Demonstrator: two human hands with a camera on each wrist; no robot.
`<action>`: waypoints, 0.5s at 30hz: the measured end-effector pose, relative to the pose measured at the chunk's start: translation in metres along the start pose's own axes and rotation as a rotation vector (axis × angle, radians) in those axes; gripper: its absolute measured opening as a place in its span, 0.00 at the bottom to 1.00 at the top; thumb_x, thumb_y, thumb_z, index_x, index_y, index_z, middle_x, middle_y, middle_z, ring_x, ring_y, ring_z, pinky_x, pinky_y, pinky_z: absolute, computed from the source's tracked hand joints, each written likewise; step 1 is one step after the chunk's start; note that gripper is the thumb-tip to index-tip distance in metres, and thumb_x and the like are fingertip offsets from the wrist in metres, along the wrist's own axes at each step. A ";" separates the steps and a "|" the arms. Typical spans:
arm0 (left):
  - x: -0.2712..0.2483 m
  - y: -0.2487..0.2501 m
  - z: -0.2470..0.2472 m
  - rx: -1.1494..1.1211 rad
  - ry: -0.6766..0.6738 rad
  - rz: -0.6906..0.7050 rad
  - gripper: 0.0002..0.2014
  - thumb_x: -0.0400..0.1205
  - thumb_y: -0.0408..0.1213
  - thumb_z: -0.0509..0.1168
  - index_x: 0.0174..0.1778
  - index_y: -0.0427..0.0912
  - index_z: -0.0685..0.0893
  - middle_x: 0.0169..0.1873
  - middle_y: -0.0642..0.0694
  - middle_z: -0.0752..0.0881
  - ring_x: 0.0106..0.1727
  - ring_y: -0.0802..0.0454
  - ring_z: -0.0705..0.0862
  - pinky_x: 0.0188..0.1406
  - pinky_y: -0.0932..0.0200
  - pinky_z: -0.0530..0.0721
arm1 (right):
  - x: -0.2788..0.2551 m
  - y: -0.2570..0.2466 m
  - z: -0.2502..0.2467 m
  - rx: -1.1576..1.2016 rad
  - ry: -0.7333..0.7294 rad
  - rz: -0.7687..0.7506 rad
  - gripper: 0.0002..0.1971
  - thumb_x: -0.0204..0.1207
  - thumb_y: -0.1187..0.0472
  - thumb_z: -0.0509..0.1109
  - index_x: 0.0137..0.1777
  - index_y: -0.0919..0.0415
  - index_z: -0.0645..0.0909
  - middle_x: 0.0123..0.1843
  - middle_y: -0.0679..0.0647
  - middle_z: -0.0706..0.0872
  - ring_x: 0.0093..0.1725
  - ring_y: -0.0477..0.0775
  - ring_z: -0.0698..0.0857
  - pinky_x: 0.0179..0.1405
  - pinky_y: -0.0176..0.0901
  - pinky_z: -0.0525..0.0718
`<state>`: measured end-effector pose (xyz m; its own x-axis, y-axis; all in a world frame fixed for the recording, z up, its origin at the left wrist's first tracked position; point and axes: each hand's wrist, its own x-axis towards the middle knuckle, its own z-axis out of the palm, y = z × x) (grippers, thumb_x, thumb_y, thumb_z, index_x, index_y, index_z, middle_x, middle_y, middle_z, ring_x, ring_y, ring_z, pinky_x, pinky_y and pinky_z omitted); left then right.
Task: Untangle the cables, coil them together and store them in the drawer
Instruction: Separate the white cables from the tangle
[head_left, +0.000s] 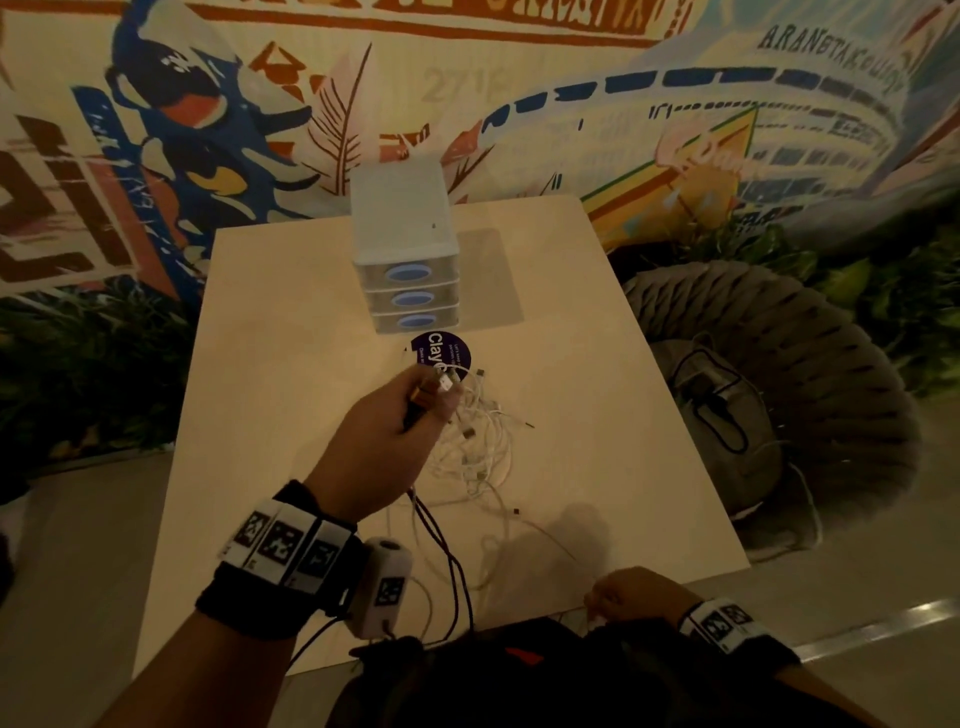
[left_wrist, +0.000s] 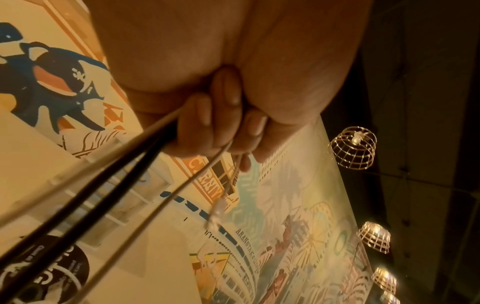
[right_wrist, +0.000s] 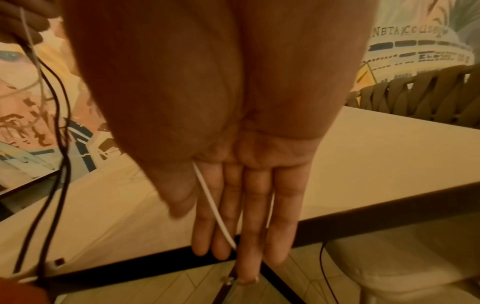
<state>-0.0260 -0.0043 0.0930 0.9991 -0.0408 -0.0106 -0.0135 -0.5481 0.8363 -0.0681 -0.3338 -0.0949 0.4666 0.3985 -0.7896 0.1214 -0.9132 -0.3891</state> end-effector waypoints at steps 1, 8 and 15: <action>0.000 0.002 -0.002 -0.030 0.052 -0.003 0.04 0.87 0.44 0.65 0.56 0.57 0.84 0.34 0.57 0.87 0.29 0.61 0.80 0.32 0.66 0.75 | 0.000 -0.001 -0.002 -0.027 0.019 -0.010 0.30 0.74 0.33 0.56 0.57 0.52 0.89 0.58 0.55 0.90 0.61 0.58 0.86 0.57 0.44 0.80; -0.001 0.011 -0.016 -0.215 0.089 0.063 0.14 0.88 0.29 0.64 0.66 0.47 0.84 0.50 0.67 0.89 0.53 0.70 0.86 0.52 0.70 0.79 | -0.026 0.009 -0.049 -0.144 0.215 0.018 0.33 0.72 0.27 0.67 0.73 0.43 0.81 0.68 0.42 0.84 0.68 0.44 0.81 0.72 0.40 0.76; -0.014 0.036 -0.011 -0.231 -0.139 0.161 0.09 0.88 0.25 0.61 0.54 0.39 0.86 0.43 0.61 0.89 0.38 0.73 0.82 0.40 0.77 0.76 | -0.085 -0.113 -0.148 0.262 0.611 -0.453 0.14 0.83 0.42 0.66 0.68 0.33 0.79 0.54 0.37 0.86 0.49 0.39 0.87 0.50 0.37 0.86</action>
<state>-0.0398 -0.0145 0.1290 0.9696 -0.2342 0.0703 -0.1455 -0.3215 0.9357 0.0082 -0.2774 0.0857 0.8276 0.5385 -0.1585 0.2394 -0.5939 -0.7681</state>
